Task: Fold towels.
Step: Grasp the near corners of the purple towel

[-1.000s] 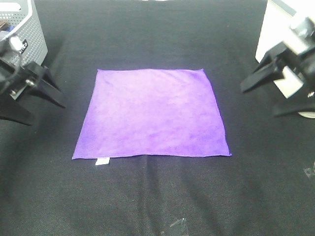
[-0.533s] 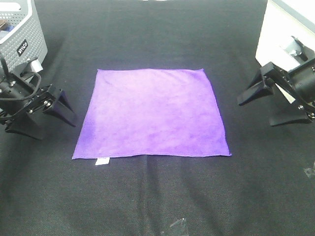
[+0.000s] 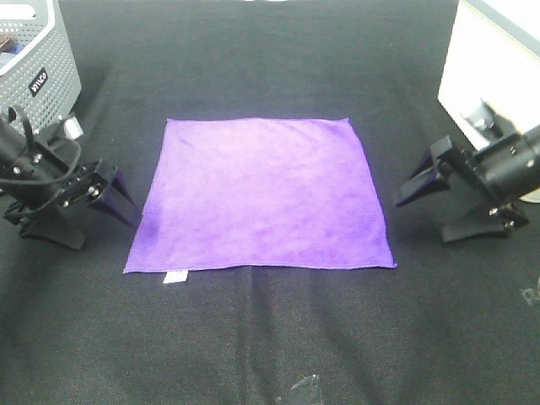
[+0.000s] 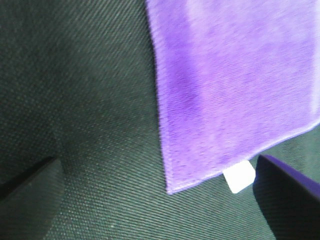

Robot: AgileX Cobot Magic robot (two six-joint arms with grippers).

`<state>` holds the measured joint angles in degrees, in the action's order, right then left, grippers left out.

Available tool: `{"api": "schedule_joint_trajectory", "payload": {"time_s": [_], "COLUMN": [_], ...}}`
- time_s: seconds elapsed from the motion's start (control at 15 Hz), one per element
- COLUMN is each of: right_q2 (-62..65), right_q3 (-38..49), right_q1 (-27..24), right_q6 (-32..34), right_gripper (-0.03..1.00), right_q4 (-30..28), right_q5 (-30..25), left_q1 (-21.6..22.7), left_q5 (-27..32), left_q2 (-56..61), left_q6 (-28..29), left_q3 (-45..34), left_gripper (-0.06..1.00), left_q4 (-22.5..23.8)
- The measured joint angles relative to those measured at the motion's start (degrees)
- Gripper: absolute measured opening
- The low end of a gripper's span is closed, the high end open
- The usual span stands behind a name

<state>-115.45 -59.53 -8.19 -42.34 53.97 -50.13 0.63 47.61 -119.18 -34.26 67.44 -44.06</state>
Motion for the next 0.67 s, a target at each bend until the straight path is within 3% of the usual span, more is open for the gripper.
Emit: {"api": "schedule_joint_trajectory", "payload": {"time_s": [0.33, 0.67], "right_q2": [-5.7, -6.0], "right_q3": [-0.7, -0.9], "right_q1": [-0.3, -0.3], "right_q6": [-5.2, -5.7], "right_gripper": [0.93, 0.91], "right_q4": [6.6, 6.9], "right_q5": [-3.3, -3.6], "left_q1": [0.1, -2.1], "left_q5": [1.0, -0.2], "left_q2": [-1.3, -1.3], "left_q6": [-0.1, -0.2], "left_q3": [0.8, 0.8], "left_gripper": [0.96, 0.90], "left_q4": [-0.3, 0.2]}}
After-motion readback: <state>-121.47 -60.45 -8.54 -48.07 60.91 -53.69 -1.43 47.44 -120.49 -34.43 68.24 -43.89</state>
